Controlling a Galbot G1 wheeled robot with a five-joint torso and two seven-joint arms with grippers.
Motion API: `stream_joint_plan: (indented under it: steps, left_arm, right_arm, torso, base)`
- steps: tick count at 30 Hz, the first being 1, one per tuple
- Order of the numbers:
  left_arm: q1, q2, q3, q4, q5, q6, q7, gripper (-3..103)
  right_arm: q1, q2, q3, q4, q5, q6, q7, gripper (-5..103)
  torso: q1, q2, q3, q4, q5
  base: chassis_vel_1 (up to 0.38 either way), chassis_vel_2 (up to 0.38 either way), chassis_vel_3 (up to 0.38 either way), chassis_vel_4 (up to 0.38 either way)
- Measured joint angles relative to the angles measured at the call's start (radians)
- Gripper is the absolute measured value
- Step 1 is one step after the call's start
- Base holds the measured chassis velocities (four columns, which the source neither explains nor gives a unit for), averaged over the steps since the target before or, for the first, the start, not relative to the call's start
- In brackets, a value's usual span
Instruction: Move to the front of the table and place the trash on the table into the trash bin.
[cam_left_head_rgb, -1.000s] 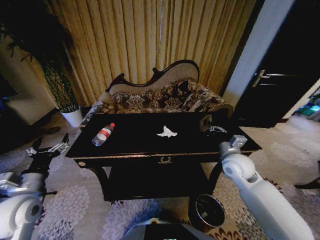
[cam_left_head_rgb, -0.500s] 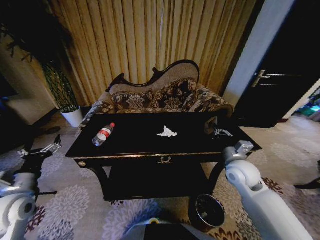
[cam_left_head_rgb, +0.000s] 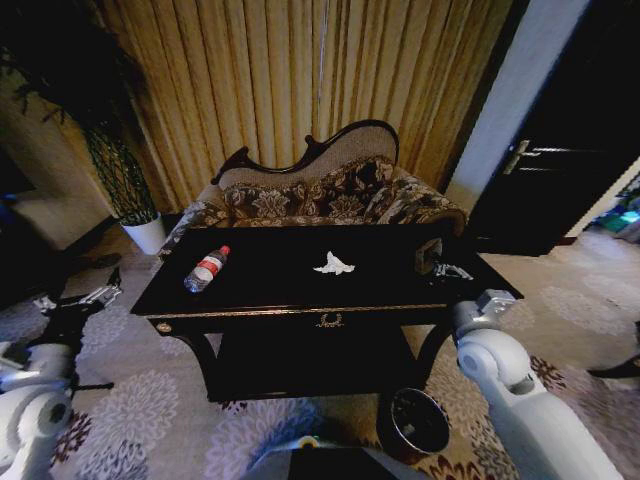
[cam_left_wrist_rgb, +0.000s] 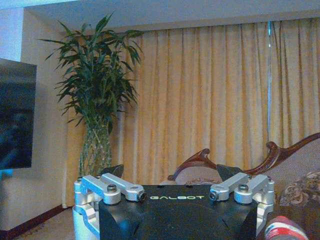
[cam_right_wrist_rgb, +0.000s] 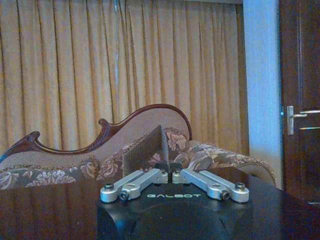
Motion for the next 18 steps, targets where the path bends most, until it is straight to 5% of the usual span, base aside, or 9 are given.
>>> stream_joint_plan:
  steps: [7, 18]
  left_arm:
    - [-0.004, 0.003, 0.011, -0.05, -0.017, 0.063, -0.002, 100]
    - [-0.01, 0.004, 0.018, -0.081, -0.02, 0.07, -0.003, 100]
  right_arm:
    - [-0.002, 0.003, -0.003, 0.015, 0.006, 0.001, 0.001, 0]
    - [-0.02, 0.018, -0.005, 0.057, 0.004, 0.002, -0.003, 0]
  torso:
    - [0.0, 0.0, 0.0, 0.0, 0.0]
    - [0.0, 0.0, 0.0, 0.0, -0.0001]
  base:
    - [0.0, 0.0, 0.0, 0.0]
    - [0.0, 0.0, 0.0, 0.0]
